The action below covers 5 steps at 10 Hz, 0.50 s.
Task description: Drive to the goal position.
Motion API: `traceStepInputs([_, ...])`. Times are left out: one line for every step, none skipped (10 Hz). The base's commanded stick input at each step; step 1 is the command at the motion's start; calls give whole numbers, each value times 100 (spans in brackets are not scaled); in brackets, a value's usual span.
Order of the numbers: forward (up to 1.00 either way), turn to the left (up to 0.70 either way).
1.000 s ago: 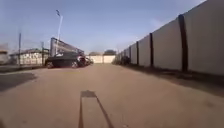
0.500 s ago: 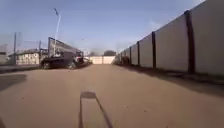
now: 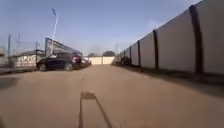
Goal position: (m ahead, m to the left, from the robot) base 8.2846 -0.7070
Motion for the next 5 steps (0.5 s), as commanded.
traceStepInputs([100, 0])
traceStepInputs([100, 0])
traceStepInputs([100, 0])
traceStepInputs([100, 0])
traceStepInputs([100, 0])
